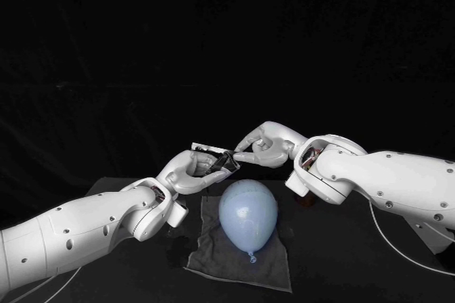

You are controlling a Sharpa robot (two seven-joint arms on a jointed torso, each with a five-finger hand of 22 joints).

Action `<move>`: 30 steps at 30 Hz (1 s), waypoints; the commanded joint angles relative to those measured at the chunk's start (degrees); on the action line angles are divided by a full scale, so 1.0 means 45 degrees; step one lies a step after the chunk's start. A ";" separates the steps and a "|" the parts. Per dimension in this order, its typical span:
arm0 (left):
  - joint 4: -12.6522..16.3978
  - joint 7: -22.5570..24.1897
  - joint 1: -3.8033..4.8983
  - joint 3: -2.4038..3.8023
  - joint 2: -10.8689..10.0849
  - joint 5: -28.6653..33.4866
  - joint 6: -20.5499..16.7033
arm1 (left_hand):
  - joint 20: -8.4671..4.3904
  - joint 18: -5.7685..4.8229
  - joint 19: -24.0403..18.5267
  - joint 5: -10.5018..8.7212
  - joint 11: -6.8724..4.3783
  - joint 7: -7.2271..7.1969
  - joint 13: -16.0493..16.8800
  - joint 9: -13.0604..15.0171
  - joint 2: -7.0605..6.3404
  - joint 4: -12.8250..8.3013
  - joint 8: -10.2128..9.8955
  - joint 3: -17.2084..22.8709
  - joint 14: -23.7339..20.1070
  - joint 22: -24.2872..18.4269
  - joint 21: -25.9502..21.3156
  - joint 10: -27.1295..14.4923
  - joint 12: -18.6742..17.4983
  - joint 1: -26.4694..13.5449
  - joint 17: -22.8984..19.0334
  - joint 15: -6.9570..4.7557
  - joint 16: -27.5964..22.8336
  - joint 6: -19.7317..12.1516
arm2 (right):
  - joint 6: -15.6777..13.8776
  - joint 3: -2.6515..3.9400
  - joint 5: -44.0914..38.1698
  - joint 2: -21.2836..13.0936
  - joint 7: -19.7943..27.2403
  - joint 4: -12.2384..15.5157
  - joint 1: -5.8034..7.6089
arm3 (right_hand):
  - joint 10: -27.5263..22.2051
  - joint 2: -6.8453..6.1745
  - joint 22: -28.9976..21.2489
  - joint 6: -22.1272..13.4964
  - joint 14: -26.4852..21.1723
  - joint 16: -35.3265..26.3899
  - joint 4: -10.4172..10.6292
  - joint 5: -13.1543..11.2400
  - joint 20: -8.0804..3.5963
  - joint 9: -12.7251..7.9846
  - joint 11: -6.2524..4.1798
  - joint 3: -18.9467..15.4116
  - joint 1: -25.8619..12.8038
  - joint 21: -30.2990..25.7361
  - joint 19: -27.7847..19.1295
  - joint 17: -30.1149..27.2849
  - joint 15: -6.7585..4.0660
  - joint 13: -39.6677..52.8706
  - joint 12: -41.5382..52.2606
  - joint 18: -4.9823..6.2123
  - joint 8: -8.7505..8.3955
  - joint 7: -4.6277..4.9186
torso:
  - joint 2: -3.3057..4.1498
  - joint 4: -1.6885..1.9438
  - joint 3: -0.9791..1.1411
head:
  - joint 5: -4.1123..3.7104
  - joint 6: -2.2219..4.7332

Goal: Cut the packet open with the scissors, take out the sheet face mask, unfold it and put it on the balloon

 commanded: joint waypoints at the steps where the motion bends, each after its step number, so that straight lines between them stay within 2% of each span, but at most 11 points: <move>1: 0.0042 0.0185 0.0015 0.0021 0.0015 0.0044 -0.0008 | -0.0026 -0.0085 0.0078 0.0024 0.0036 0.0012 0.0010 0.0570 0.0136 -0.0071 0.0086 0.0011 0.0016 -0.0020 -0.0060 0.0029 -0.0080 0.0028 0.0019 0.0035 -0.0041 -0.0013 | -0.0132 0.0009 -0.0196 0.0021 0.0084 -0.0022 0.0005 | 0.0160 0.0303 0.0147 0.0192 0.1049 0.0093 -0.0629 -0.0019 -0.0080 0.0158 -0.0190 0.0687 0.0778 0.0144 0.0100 0.1650 -0.0181 0.0035 0.0143 -0.0193 0.0258 -0.0023 | -0.0003 0.0000 0.0002 | -0.0026 -0.0028; 4: 0.0065 0.0207 0.0016 0.0021 0.0015 0.0086 0.0015 | -0.0026 -0.0085 0.0078 0.0024 0.0036 0.0012 0.0010 0.0570 0.0136 -0.0071 0.0086 0.0011 0.0016 -0.0020 -0.0060 0.0029 -0.0080 0.0028 0.0019 0.0035 -0.0041 -0.0013 | -0.0339 0.0009 -0.0306 0.0042 0.0071 -0.0043 0.0005 | 0.0343 0.0298 0.0295 0.0167 0.1066 0.0144 -0.1076 -0.0051 -0.0106 0.0395 -0.0161 0.1361 0.0582 0.0260 0.0144 0.1763 -0.0157 0.0299 0.0430 -0.0225 0.0578 0.0002 | -0.0002 0.0007 0.0001 | -0.0044 -0.0047; 6: 0.0086 0.0222 0.0016 0.0021 0.0012 0.0136 0.0027 | -0.0026 -0.0085 0.0078 0.0024 0.0036 0.0012 0.0010 0.0570 0.0136 -0.0071 0.0086 0.0011 0.0016 -0.0020 -0.0060 0.0029 -0.0080 0.0028 0.0019 0.0035 -0.0041 -0.0013 | -0.0417 0.0009 -0.0406 0.0056 0.0031 -0.0056 0.0005 | 0.0391 0.0258 0.0347 0.0155 0.1069 0.0157 -0.1216 -0.0065 -0.0105 0.0499 -0.0181 0.1570 0.0442 0.0298 0.0155 0.1792 -0.0167 0.0376 0.0503 -0.0236 0.0711 -0.0022 | 0.0003 0.0015 -0.0001 | -0.0044 -0.0059; 13: 0.0146 0.0283 0.0016 0.0021 0.0000 0.0459 0.0024 | -0.0026 -0.0119 0.0046 0.0022 0.0073 0.0142 -0.0002 0.0570 0.0119 -0.0158 0.0040 0.0019 -0.0069 -0.0038 -0.0113 -0.0071 -0.0168 0.0002 0.0013 0.0071 -0.0132 -0.0143 | -0.0479 0.0009 -0.0657 0.0068 -0.0116 -0.0054 0.0004 | 0.0444 0.0209 0.0420 0.0151 0.1073 0.0175 -0.1425 -0.0066 -0.0128 0.0740 -0.0226 0.1918 0.0094 0.0337 0.0161 0.1835 -0.0196 0.0436 0.0521 -0.0242 0.1003 -0.0078 | 0.0000 0.0008 -0.0003 | -0.0061 -0.0088; 17: 0.0172 0.0334 0.0016 0.0021 -0.0019 0.0699 0.0031 | -0.0031 -0.0154 -0.0010 0.0021 0.0183 0.0286 -0.0020 0.0537 -0.0055 -0.0199 -0.0077 -0.0096 -0.0190 -0.0054 -0.0192 -0.0363 -0.0233 -0.0141 0.0009 0.0148 -0.0249 -0.0367 | -0.0562 0.0009 -0.0781 0.0053 -0.0153 -0.0026 0.0004 | 0.0456 0.0169 0.0440 0.0098 0.1072 0.0177 -0.1586 -0.0067 -0.0149 0.0930 -0.0252 0.2137 -0.0133 0.0329 0.0149 0.1839 -0.0218 0.0442 0.0478 -0.0239 0.1203 -0.0108 | 0.0004 0.0013 -0.0001 | -0.0080 -0.0081; 19: 0.0185 0.0356 0.0016 0.0021 -0.0032 0.0812 0.0030 | -0.0032 -0.0156 -0.0019 0.0021 0.0265 0.0386 -0.0028 0.0479 -0.0212 -0.0173 -0.0216 -0.0191 -0.0213 -0.0056 -0.0224 -0.0615 -0.0241 -0.0259 0.0018 0.0192 -0.0283 -0.0567 | -0.0651 0.0010 -0.0818 0.0043 -0.0146 -0.0011 0.0003 | 0.0465 0.0160 0.0461 0.0082 0.1072 0.0179 -0.1628 -0.0066 -0.0153 0.0985 -0.0258 0.2189 -0.0192 0.0343 0.0156 0.1842 -0.0223 0.0452 0.0479 -0.0243 0.1257 -0.0116 | 0.0003 0.0011 0.0001 | -0.0079 -0.0081; 22: 0.0200 0.0376 0.0017 0.0020 -0.0051 0.0967 0.0011 | -0.0023 -0.0189 -0.0065 0.0007 0.0446 0.0634 -0.0019 0.0234 -0.0783 -0.0046 -0.0761 -0.0514 -0.0341 -0.0065 -0.0311 -0.1052 -0.0228 -0.0575 0.0027 0.0300 -0.0392 -0.1301 | -0.0832 0.0010 -0.0848 0.0026 -0.0123 -0.0001 0.0003 | 0.0469 0.0157 0.0465 0.0065 0.1075 0.0185 -0.1668 -0.0066 -0.0158 0.1032 -0.0264 0.2240 -0.0239 0.0341 0.0154 0.1858 -0.0229 0.0452 0.0469 -0.0243 0.1304 -0.0122 | 0.0003 0.0008 0.0003 | -0.0082 -0.0081; 23: 0.0201 0.0368 0.0018 0.0020 -0.0055 0.0990 0.0001 | -0.0022 -0.0207 -0.0085 0.0032 0.0483 0.0680 -0.0009 0.0171 -0.0862 -0.0008 -0.0890 -0.0586 -0.0387 -0.0067 -0.0344 -0.1155 -0.0209 -0.0635 0.0029 0.0336 -0.0431 -0.1446 | -0.0872 0.0010 -0.0847 0.0023 -0.0117 0.0000 0.0003 | 0.0469 0.0157 0.0465 0.0065 0.1075 0.0185 -0.1668 -0.0066 -0.0158 0.1032 -0.0264 0.2240 -0.0239 0.0341 0.0154 0.1858 -0.0229 0.0452 0.0469 -0.0243 0.1304 -0.0122 | 0.0003 0.0008 0.0002 | -0.0083 -0.0078; 26: 0.0201 0.0282 0.0019 0.0019 -0.0071 0.1061 -0.0031 | -0.0013 -0.0298 -0.0146 0.0028 0.0658 0.0914 -0.0006 -0.0023 -0.1374 0.0107 -0.1311 -0.1080 -0.0647 -0.0069 -0.0442 -0.1558 -0.0216 -0.0969 0.0007 0.0463 -0.0611 -0.1965 | -0.1030 0.0011 -0.0834 0.0002 -0.0087 0.0015 0.0002 | 0.0473 0.0160 0.0468 0.0041 0.1075 0.0184 -0.1705 -0.0066 -0.0162 0.1082 -0.0268 0.2296 -0.0294 0.0336 0.0151 0.1856 -0.0234 0.0452 0.0456 -0.0242 0.1350 -0.0126 | -0.0002 0.0011 0.0003 | -0.0089 -0.0077; 30: 0.0192 0.0028 0.0020 0.0019 -0.0085 0.1048 -0.0078 | -0.0012 -0.0418 -0.0264 0.0025 0.0810 0.1088 0.0004 -0.0164 -0.1643 0.0218 -0.1629 -0.1678 -0.0927 -0.0075 -0.0574 -0.1964 -0.0201 -0.1271 -0.0027 0.0599 -0.0809 -0.2345 | -0.1241 0.0012 -0.0757 -0.0022 -0.0065 0.0044 0.0002 | 0.0474 0.0160 0.0474 0.0031 0.1075 0.0185 -0.1720 -0.0066 -0.0164 0.1102 -0.0270 0.2317 -0.0317 0.0340 0.0153 0.1859 -0.0236 0.0451 0.0449 -0.0243 0.1368 -0.0127 | 0.0001 0.0009 0.0008 | -0.0081 -0.0057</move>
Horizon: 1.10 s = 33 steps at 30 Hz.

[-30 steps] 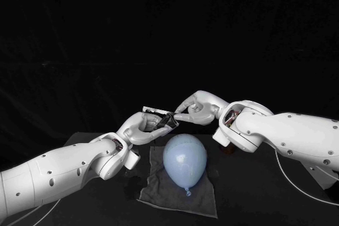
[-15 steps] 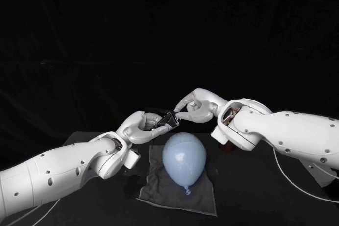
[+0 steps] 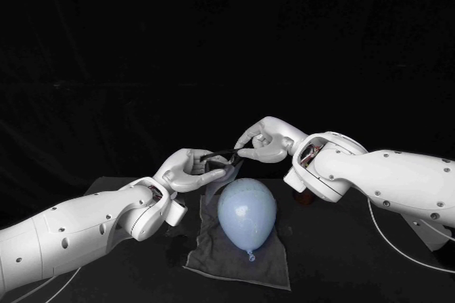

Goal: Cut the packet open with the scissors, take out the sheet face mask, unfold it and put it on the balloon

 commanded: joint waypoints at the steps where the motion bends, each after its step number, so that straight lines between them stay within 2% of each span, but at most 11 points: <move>1: 0.0026 -0.0106 0.0018 0.0022 0.0006 0.0250 -0.0084 | -0.0013 -0.0254 -0.0129 0.0021 0.0073 0.0698 0.0022 -0.0075 -0.0194 0.0058 -0.0188 -0.0346 -0.0170 -0.0017 -0.0104 -0.0240 -0.0027 -0.0114 -0.0035 0.0044 -0.0105 -0.0245 | -0.0483 0.0009 -0.0111 -0.0016 0.0025 0.0040 0.0002 | 0.0385 -0.0016 0.0214 -0.0063 0.1091 0.0091 -0.0031 0.0089 -0.0038 0.0779 -0.0363 0.0139 -0.0196 0.0042 0.0029 0.1864 -0.0174 -0.0027 -0.0035 -0.0153 0.0268 -0.0045 | 0.0001 -0.0001 0.0007 | -0.0002 0.0013; 5: -0.0017 -0.0423 0.0019 0.0021 0.0014 0.0106 -0.0135 | -0.0021 -0.0301 -0.0120 0.0020 0.0148 0.0786 0.0038 -0.0119 -0.0193 0.0122 -0.0294 -0.0934 -0.0217 0.0001 -0.0153 -0.0425 -0.0001 -0.0196 -0.0025 0.0098 -0.0172 -0.0297 | -0.0730 0.0013 0.0001 -0.0038 0.0040 0.0092 0.0002 | 0.0390 -0.0018 0.0216 -0.0075 0.1089 0.0088 -0.0052 0.0089 -0.0040 0.0803 -0.0365 0.0164 -0.0220 0.0041 0.0029 0.1856 -0.0177 -0.0019 -0.0030 -0.0153 0.0290 -0.0048 | -0.0003 -0.0006 0.0009 | -0.0007 0.0010; 9: -0.0088 -0.0765 0.0018 0.0018 0.0040 0.0019 -0.0110 | -0.0028 -0.0261 -0.0017 0.0019 0.0167 0.0801 0.0052 -0.0152 -0.0020 0.0207 -0.0375 -0.1729 -0.0167 0.0017 -0.0159 -0.0513 0.0027 -0.0136 0.0013 0.0103 -0.0192 -0.0277 | -0.0927 0.0022 0.0078 -0.0061 0.0046 0.0149 0.0002 | 0.0392 -0.0021 0.0213 -0.0092 0.1090 0.0091 -0.0077 0.0089 -0.0042 0.0833 -0.0367 0.0195 -0.0254 0.0032 0.0024 0.1863 -0.0180 -0.0020 -0.0039 -0.0150 0.0317 -0.0049 | 0.0000 -0.0012 0.0008 | 0.0002 0.0024; 13: -0.0146 -0.1081 0.0018 0.0014 0.0070 -0.0084 -0.0093 | -0.0028 -0.0198 0.0098 0.0020 0.0166 0.0802 0.0061 -0.0177 0.0278 0.0272 -0.0443 -0.2532 -0.0090 0.0023 -0.0161 -0.0545 0.0049 0.0101 0.0060 0.0092 -0.0196 -0.0225 | -0.1064 0.0031 0.0112 -0.0075 0.0041 0.0201 0.0002 | 0.0395 -0.0021 0.0226 -0.0105 0.1090 0.0090 -0.0096 0.0089 -0.0044 0.0856 -0.0369 0.0219 -0.0278 0.0043 0.0031 0.1861 -0.0182 -0.0016 -0.0040 -0.0154 0.0337 -0.0051 | 0.0003 -0.0009 0.0008 | 0.0002 0.0012; 15: -0.0171 -0.1221 0.0017 0.0009 0.0085 -0.0156 -0.0079 | -0.0029 -0.0188 0.0116 0.0020 0.0169 0.0811 0.0061 -0.0182 0.0319 0.0278 -0.0456 -0.2663 -0.0084 0.0024 -0.0162 -0.0550 0.0050 0.0147 0.0066 0.0092 -0.0201 -0.0220 | -0.1129 0.0036 0.0119 -0.0073 0.0029 0.0215 0.0002 | 0.0395 -0.0021 0.0226 -0.0105 0.1090 0.0090 -0.0096 0.0089 -0.0044 0.0856 -0.0369 0.0219 -0.0278 0.0043 0.0031 0.1861 -0.0182 -0.0016 -0.0040 -0.0154 0.0337 -0.0051 | 0.0003 -0.0009 0.0008 | 0.0006 0.0004; 16: -0.0185 -0.1302 0.0017 0.0006 0.0095 -0.0193 -0.0065 | -0.0027 -0.0168 0.0146 0.0020 0.0171 0.0820 0.0062 -0.0197 0.0462 0.0305 -0.0498 -0.3056 -0.0073 0.0019 -0.0178 -0.0562 0.0053 0.0280 0.0084 0.0094 -0.0219 -0.0202 | -0.1163 0.0038 0.0120 -0.0071 0.0019 0.0219 0.0002 | 0.0395 -0.0021 0.0226 -0.0105 0.1090 0.0090 -0.0096 0.0089 -0.0044 0.0856 -0.0369 0.0219 -0.0278 0.0043 0.0031 0.1861 -0.0182 -0.0016 -0.0040 -0.0154 0.0337 -0.0051 | 0.0001 -0.0003 0.0007 | 0.0004 0.0005; 25: -0.0396 -0.1912 0.0010 -0.0051 0.0177 -0.0439 -0.0093 | -0.0026 -0.0171 0.0183 0.0024 0.0242 0.0824 0.0043 -0.0315 0.1026 0.0395 -0.0849 -0.5089 -0.0219 0.0016 -0.0273 -0.1039 0.0058 0.0808 0.0123 0.0161 -0.0394 -0.0555 | -0.1304 0.0064 0.0107 -0.0080 0.0002 0.0266 0.0002 | 0.0399 -0.0024 0.0245 -0.0127 0.1092 0.0093 -0.0133 0.0089 -0.0048 0.0893 -0.0372 0.0259 -0.0314 0.0059 0.0041 0.1871 -0.0185 -0.0010 -0.0042 -0.0157 0.0370 -0.0053 | 0.0002 -0.0005 0.0000 | 0.0027 0.0012; 30: -0.0582 -0.2211 -0.0019 -0.0111 0.0264 -0.0498 -0.0266 | -0.0030 -0.0155 0.0212 0.0025 0.0232 0.0798 0.0045 -0.0354 0.1126 0.0390 -0.0919 -0.5281 -0.0214 0.0022 -0.0270 -0.1082 0.0072 0.0915 0.0133 0.0157 -0.0404 -0.0702 | -0.1356 0.0088 0.0084 -0.0087 0.0026 0.0314 0.0002 | 0.0409 -0.0026 0.0247 -0.0145 0.1095 0.0100 -0.0164 0.0088 -0.0050 0.0923 -0.0373 0.0291 -0.0341 0.0056 0.0040 0.1888 -0.0187 0.0008 -0.0025 -0.0157 0.0396 -0.0054 | 0.0006 0.0000 0.0000 | 0.0054 0.0034; 31: -0.0670 -0.2326 -0.0037 -0.0129 0.0323 -0.0515 -0.0372 | -0.0034 -0.0122 0.0269 0.0025 0.0231 0.0822 0.0054 -0.0315 0.1299 0.0356 -0.0878 -0.5310 -0.0157 0.0031 -0.0249 -0.1062 0.0107 0.1106 0.0153 0.0143 -0.0382 -0.0583 | -0.1372 0.0097 0.0076 -0.0084 0.0035 0.0324 0.0002 | 0.0408 -0.0029 0.0251 -0.0148 0.1095 0.0100 -0.0166 0.0088 -0.0050 0.0928 -0.0373 0.0292 -0.0348 0.0059 0.0042 0.1886 -0.0187 0.0005 -0.0030 -0.0158 0.0400 -0.0053 | 0.0003 0.0000 0.0000 | 0.0064 0.0035; 33: -0.0783 -0.2458 -0.0058 -0.0149 0.0408 -0.0569 -0.0502 | -0.0033 -0.0087 0.0324 0.0025 0.0234 0.0845 0.0057 -0.0292 0.1429 0.0334 -0.0831 -0.5326 -0.0112 0.0035 -0.0231 -0.1045 0.0133 0.1284 0.0171 0.0139 -0.0367 -0.0480 | -0.1380 0.0106 0.0072 -0.0076 0.0043 0.0329 0.0002 | 0.0410 -0.0036 0.0253 -0.0156 0.1098 0.0105 -0.0171 0.0088 -0.0051 0.0940 -0.0371 0.0295 -0.0370 0.0059 0.0042 0.1900 -0.0187 0.0008 -0.0030 -0.0158 0.0411 -0.0051 | -0.0003 -0.0002 -0.0003 | 0.0083 0.0035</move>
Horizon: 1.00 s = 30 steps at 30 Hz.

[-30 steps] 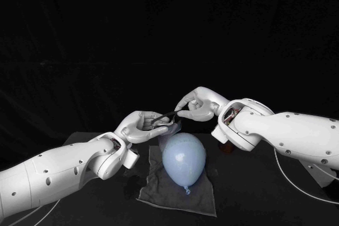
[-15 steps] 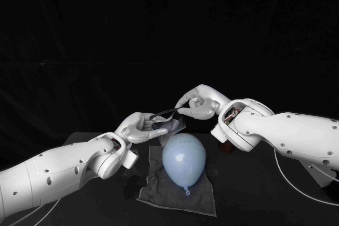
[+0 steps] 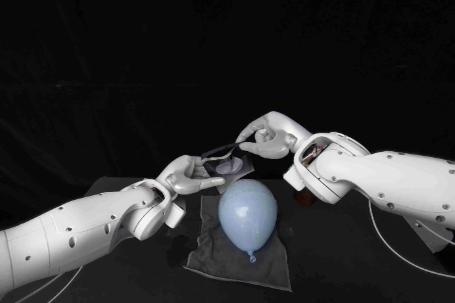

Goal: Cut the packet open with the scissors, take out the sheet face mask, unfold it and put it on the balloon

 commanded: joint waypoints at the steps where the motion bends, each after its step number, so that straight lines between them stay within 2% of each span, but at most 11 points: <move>1: -0.0149 -0.0587 -0.0027 -0.0013 0.0154 -0.0225 -0.0399 | -0.0008 0.0120 0.0108 0.0025 0.0000 0.0953 0.0018 0.0049 0.0198 -0.0021 0.0065 -0.0059 0.0085 0.0019 -0.0036 -0.0048 0.0064 0.0177 0.0028 0.0019 -0.0014 0.0205 | -0.0178 0.0024 -0.0080 0.0013 0.0056 0.0025 0.0006 | 0.0387 0.0047 0.0244 -0.0006 0.1088 0.0083 0.0005 0.0034 -0.0054 0.0936 -0.0302 0.0054 -0.0085 0.0063 0.0046 0.1903 -0.0108 0.0017 -0.0004 -0.0154 0.0084 -0.0026 | -0.0003 0.0000 -0.0002 | 0.0031 0.0008; 7: -0.0434 -0.0972 -0.0094 -0.0049 0.0476 -0.0440 -0.0808 | -0.0024 0.0375 0.0538 0.0028 -0.0145 0.0819 0.0051 0.0156 0.0677 -0.0147 0.0330 0.0110 0.0559 0.0071 0.0159 0.0314 0.0275 0.0819 0.0160 -0.0139 0.0218 0.0810 | -0.0157 0.0040 -0.0044 0.0082 0.0072 -0.0009 0.0006 | 0.0387 0.0047 0.0248 -0.0010 0.1084 0.0077 0.0002 0.0035 -0.0054 0.0946 -0.0301 0.0058 -0.0100 0.0066 0.0049 0.1885 -0.0108 0.0016 -0.0008 -0.0155 0.0092 -0.0026 | 0.0001 -0.0012 -0.0002 | 0.0075 0.0008; 10: -0.0550 -0.1189 -0.0111 -0.0055 0.0642 -0.0597 -0.1092 | -0.0029 0.0533 0.0802 0.0035 -0.0337 0.0584 0.0061 0.0210 0.1025 -0.0262 0.0532 0.0411 0.0878 0.0088 0.0273 0.0648 0.0433 0.1359 0.0247 -0.0299 0.0375 0.1345 | -0.0143 0.0043 -0.0026 0.0123 0.0083 -0.0031 0.0006 | 0.0392 0.0047 0.0245 -0.0012 0.1085 0.0078 0.0001 0.0034 -0.0054 0.0948 -0.0302 0.0059 -0.0103 0.0061 0.0046 0.1888 -0.0108 0.0026 0.0005 -0.0154 0.0094 -0.0026 | -0.0002 -0.0004 0.0004 | 0.0101 0.0016; 16: -0.0776 -0.1409 -0.0121 -0.0058 0.0962 -0.0679 -0.1530 | -0.0057 0.0655 0.1137 0.0035 -0.0577 0.0298 0.0033 0.0189 0.1387 -0.0084 0.0677 0.0836 0.1238 0.0107 0.0423 0.1176 0.0576 0.1775 0.0339 -0.0494 0.0530 0.2018 | -0.0102 0.0046 0.0019 0.0183 0.0103 -0.0058 0.0006 | 0.0389 0.0050 0.0248 -0.0015 0.1083 0.0074 0.0000 0.0034 -0.0054 0.0954 -0.0301 0.0063 -0.0113 0.0064 0.0048 0.1878 -0.0107 0.0019 -0.0006 -0.0154 0.0100 -0.0026 | -0.0005 -0.0013 0.0003 | 0.0087 0.0017; 21: -0.0932 -0.1575 -0.0122 -0.0056 0.1194 -0.0679 -0.1821 | -0.0157 0.0700 0.1495 0.0035 -0.0724 0.0172 -0.0005 0.0133 0.1503 0.0048 0.0706 0.1247 0.1676 0.0157 0.0618 0.1625 0.0569 0.1999 0.0434 -0.0665 0.0714 0.2447 | -0.0091 0.0048 0.0043 0.0214 0.0117 -0.0062 0.0006 | 0.0394 0.0052 0.0251 -0.0017 0.1086 0.0080 -0.0002 0.0035 -0.0054 0.0958 -0.0302 0.0067 -0.0118 0.0067 0.0050 0.1892 -0.0107 0.0029 0.0007 -0.0155 0.0104 -0.0026 | 0.0000 -0.0008 0.0001 | 0.0101 0.0048; 24: -0.0992 -0.1742 -0.0121 -0.0056 0.1281 -0.0769 -0.1967 | -0.0512 0.0705 0.2126 0.0043 -0.1073 -0.0108 0.0020 0.0187 0.1546 -0.0001 0.0964 0.1777 0.2470 0.0337 0.1070 0.2638 0.0761 0.2234 0.0627 -0.1001 0.1068 0.3190 | -0.0092 0.0050 0.0052 0.0220 0.0125 -0.0077 0.0005 | 0.0397 0.0056 0.0251 -0.0022 0.1085 0.0077 -0.0006 0.0034 -0.0055 0.0965 -0.0302 0.0074 -0.0125 0.0066 0.0049 0.1886 -0.0107 0.0037 0.0015 -0.0155 0.0109 -0.0027 | -0.0002 -0.0009 0.0003 | 0.0107 0.0049; 26: -0.1013 -0.1837 -0.0120 -0.0055 0.1309 -0.0924 -0.2070 | -0.0828 0.0688 0.2508 0.0080 -0.1318 -0.0278 0.0032 0.0272 0.1557 -0.0195 0.1211 0.2174 0.3012 0.0550 0.1500 0.3317 0.0860 0.2394 0.0748 -0.1269 0.1287 0.3730 | -0.0088 0.0053 0.0057 0.0219 0.0127 -0.0115 0.0005 | 0.0391 0.0057 0.0238 -0.0024 0.1084 0.0075 -0.0008 0.0034 -0.0055 0.0968 -0.0303 0.0078 -0.0128 0.0051 0.0040 0.1880 -0.0108 0.0023 -0.0005 -0.0151 0.0112 -0.0028 | -0.0001 -0.0006 0.0007 | 0.0099 0.0052; 30: -0.1006 -0.1853 -0.0120 -0.0055 0.1302 -0.1146 -0.2272 | -0.1104 0.0633 0.2674 0.0036 -0.1486 -0.0426 0.0003 0.0321 0.1591 -0.0341 0.1335 0.2634 0.3446 0.0862 0.2039 0.3837 0.0809 0.2266 0.0820 -0.1460 0.1388 0.3965 | 0.0048 0.0056 0.0058 0.0200 0.0041 -0.0224 0.0005 | 0.0389 0.0062 0.0246 -0.0030 0.1082 0.0071 -0.0015 0.0033 -0.0055 0.0975 -0.0304 0.0087 -0.0132 0.0058 0.0045 0.1870 -0.0108 0.0020 -0.0011 -0.0153 0.0117 -0.0029 | -0.0005 0.0001 0.0003 | 0.0107 0.0059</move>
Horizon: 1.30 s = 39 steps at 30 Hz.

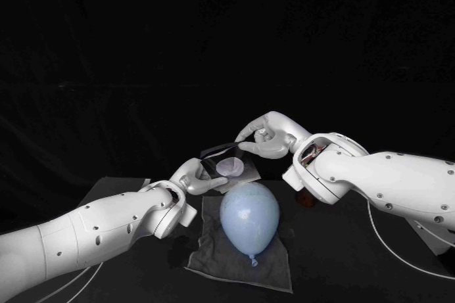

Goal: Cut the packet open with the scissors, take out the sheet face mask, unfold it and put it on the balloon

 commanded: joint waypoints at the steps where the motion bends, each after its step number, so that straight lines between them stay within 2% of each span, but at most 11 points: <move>1: 0.0021 -0.0190 0.0003 0.0005 0.0015 -0.0436 -0.0550 | -0.0134 0.0107 0.0011 0.0062 -0.0092 -0.0054 -0.0013 0.0106 0.0032 -0.0100 0.0101 0.0318 0.0217 0.0175 0.0284 0.0257 -0.0060 -0.0034 0.0024 -0.0065 0.0050 0.0117 | 0.0169 0.0018 -0.0032 -0.0017 -0.0013 -0.0087 0.0005 | 0.0290 0.0131 0.0233 0.0042 0.1053 0.0043 -0.0014 0.0037 -0.0056 0.0803 -0.0234 0.0092 0.0033 0.0055 0.0039 0.1872 -0.0054 -0.0004 0.0017 -0.0147 0.0077 -0.0005 | -0.0003 0.0013 -0.0003 | 0.0003 0.0029; 8: 0.0135 0.0286 0.0003 0.0008 -0.0076 -0.0600 -0.1118 | -0.0260 -0.0009 -0.0406 0.0060 -0.0128 -0.0103 -0.0019 0.0102 -0.0266 -0.0297 0.0112 0.1247 0.0386 0.0676 0.1017 0.0549 -0.0397 -0.0457 0.0042 -0.0103 -0.0094 0.0164 | 0.0593 0.0020 0.0088 -0.0051 -0.0306 -0.0269 0.0008 | 0.0152 0.0173 0.0034 -0.0212 0.1014 -0.0027 -0.0002 0.0036 -0.0042 0.0882 -0.0187 0.0180 -0.0174 -0.0205 -0.0116 0.1703 -0.0023 -0.0224 -0.0351 -0.0089 0.0075 0.0056 | -0.0004 -0.0002 -0.0011 | 0.0028 0.0032; 10: 0.0185 0.0381 0.0003 0.0010 -0.0112 -0.0660 -0.1223 | -0.0273 -0.0018 -0.0480 0.0056 -0.0135 -0.0099 -0.0016 0.0103 -0.0315 -0.0353 0.0118 0.1409 0.0414 0.0765 0.1147 0.0591 -0.0443 -0.0533 0.0052 -0.0107 -0.0111 0.0173 | 0.0650 0.0019 0.0150 -0.0023 -0.0341 -0.0311 0.0011 | -0.0108 -0.0055 -0.0182 -0.0463 0.0959 -0.0126 -0.0037 0.0029 -0.0020 0.0902 -0.0134 0.0043 -0.0320 -0.0475 -0.0277 0.1463 0.0015 -0.0636 -0.0985 -0.0029 0.0008 0.0120 | 0.0002 0.0004 -0.0011 | 0.0031 0.0060; 13: 0.0259 0.0432 0.0008 0.0015 -0.0160 -0.0879 -0.1297 | -0.0288 -0.0033 -0.0597 0.0065 -0.0137 -0.0099 -0.0013 0.0105 -0.0415 -0.0446 0.0127 0.1631 0.0448 0.0898 0.1340 0.0645 -0.0512 -0.0659 0.0068 -0.0114 -0.0137 0.0189 | 0.0598 0.0019 0.0336 0.0059 -0.0319 -0.0397 0.0018 | -0.1297 -0.0844 -0.0724 -0.1537 0.0826 -0.0362 0.0351 0.0047 0.0154 0.0680 0.0199 -0.0763 -0.1202 -0.1175 -0.0696 0.0959 0.0283 -0.2374 -0.3633 0.0093 -0.0649 0.0539 | 0.0000 0.0012 -0.0009 | 0.0047 0.0109; 16: 0.0312 0.0393 0.0016 0.0019 -0.0187 -0.1150 -0.1288 | -0.0305 -0.0048 -0.0755 0.0063 -0.0142 -0.0100 -0.0011 0.0108 -0.0529 -0.0575 0.0138 0.1929 0.0493 0.1083 0.1609 0.0719 -0.0596 -0.0853 0.0093 -0.0122 -0.0172 0.0215 | 0.0474 0.0018 0.0541 0.0162 -0.0210 -0.0517 0.0030 | -0.2100 -0.1262 -0.1170 -0.2249 0.0718 -0.0561 0.0607 0.0044 0.0357 0.0442 0.0446 -0.1275 -0.1525 -0.1774 -0.1033 0.0575 0.0504 -0.3696 -0.5531 0.0205 -0.1254 0.0815 | -0.0001 0.0015 -0.0009 | 0.0080 0.0145; 19: 0.0333 0.0298 0.0026 0.0023 -0.0195 -0.1358 -0.1257 | -0.0315 -0.0058 -0.1029 0.0063 -0.0150 -0.0106 -0.0006 0.0113 -0.0690 -0.0817 0.0153 0.2437 0.0548 0.1376 0.2037 0.0824 -0.0723 -0.1192 0.0142 -0.0132 -0.0231 0.0235 | 0.0397 0.0018 0.0683 0.0199 -0.0030 -0.0597 0.0052 | -0.2383 -0.1488 -0.1414 -0.2548 0.0651 -0.0675 0.0724 0.0050 0.0473 0.0308 0.0528 -0.1639 -0.1536 -0.2118 -0.1207 0.0358 0.0584 -0.4226 -0.6212 0.0286 -0.1573 0.0882 | -0.0004 0.0017 -0.0011 | 0.0092 0.0152; 23: 0.0293 0.0082 0.0048 0.0027 -0.0199 -0.1560 -0.1196 | -0.0315 -0.0057 -0.1155 0.0058 -0.0153 -0.0110 -0.0003 0.0115 -0.0753 -0.0949 0.0161 0.2686 0.0575 0.1514 0.2240 0.0865 -0.0772 -0.1351 0.0169 -0.0138 -0.0255 0.0247 | 0.0331 0.0019 0.1083 0.0091 0.0384 -0.0651 0.0122 | -0.2409 -0.1646 -0.1480 -0.2568 0.0630 -0.0704 0.0874 0.0048 0.0530 0.0266 0.0555 -0.1966 -0.1601 -0.2235 -0.1250 0.0315 0.0616 -0.4327 -0.6272 0.0314 -0.1684 0.0894 | 0.0012 0.0025 -0.0014 | 0.0091 0.0164; 28: 0.0155 -0.0164 0.0103 0.0031 -0.0194 -0.1662 -0.1087 | -0.0310 -0.0047 -0.1329 0.0058 -0.0159 -0.0115 0.0000 0.0122 -0.0851 -0.1146 0.0177 0.3037 0.0615 0.1707 0.2531 0.0925 -0.0820 -0.1605 0.0213 -0.0146 -0.0286 0.0266 | 0.0258 0.0019 0.1475 -0.0198 0.0796 -0.0626 0.0262 | -0.2446 -0.1587 -0.1527 -0.2495 0.0615 -0.0726 0.0898 0.0051 0.0546 0.0260 0.0542 -0.2038 -0.1462 -0.2314 -0.1281 0.0274 0.0612 -0.4399 -0.6328 0.0334 -0.1702 0.0885 | 0.0002 -0.0003 -0.0017 | 0.0166 0.0177; 33: -0.0043 -0.0356 0.0192 0.0033 -0.0150 -0.1695 -0.0958 | -0.0293 -0.0033 -0.1480 0.0057 -0.0163 -0.0116 0.0002 0.0131 -0.0929 -0.1326 0.0193 0.3335 0.0646 0.1867 0.2775 0.0962 -0.0846 -0.1853 0.0257 -0.0152 -0.0312 0.0276 | 0.0382 0.0032 0.1618 -0.0609 0.1267 -0.0382 0.0394 | -0.2487 -0.1163 -0.1456 -0.2226 0.0639 -0.0689 0.0853 0.0045 0.0545 0.0266 0.0522 -0.1885 -0.0975 -0.2260 -0.1210 0.0359 0.0594 -0.4515 -0.6388 0.0322 -0.1672 0.0887 | 0.0001 0.0013 0.0003 | 0.0251 0.0185; 35: -0.0136 -0.0428 0.0224 0.0034 -0.0123 -0.1699 -0.0895 | -0.0293 -0.0033 -0.1480 0.0057 -0.0163 -0.0116 0.0002 0.0131 -0.0929 -0.1326 0.0193 0.3335 0.0646 0.1867 0.2775 0.0962 -0.0846 -0.1853 0.0257 -0.0152 -0.0312 0.0276 | 0.0576 0.0046 0.1642 -0.0774 0.1535 -0.0266 0.0447 | -0.2696 -0.0953 -0.1426 -0.2075 0.0650 -0.0672 0.0845 0.0047 0.0539 0.0272 0.0510 -0.1768 -0.0797 -0.2237 -0.1181 0.0398 0.0584 -0.4826 -0.6801 0.0315 -0.1638 0.0882 | 0.0006 0.0015 0.0002 | 0.0277 0.0194; 39: -0.0455 -0.0627 0.0282 0.0033 -0.0011 -0.1705 -0.0723 | -0.0279 -0.0022 -0.1560 0.0055 -0.0167 -0.0121 0.0004 0.0139 -0.0963 -0.1425 0.0205 0.3489 0.0666 0.1944 0.2896 0.0983 -0.0851 -0.1992 0.0285 -0.0156 -0.0322 0.0280 | 0.1581 0.0092 0.1647 -0.1156 0.2242 -0.0018 0.0608 | -0.3238 -0.0260 -0.1240 -0.1337 0.0679 -0.0622 0.0610 0.0052 0.0463 0.0369 0.0378 -0.1119 -0.0048 -0.2055 -0.1047 0.0518 0.0478 -0.5538 -0.7707 0.0275 -0.1351 0.0708 | -0.0007 -0.0004 -0.0004 | 0.0344 0.0209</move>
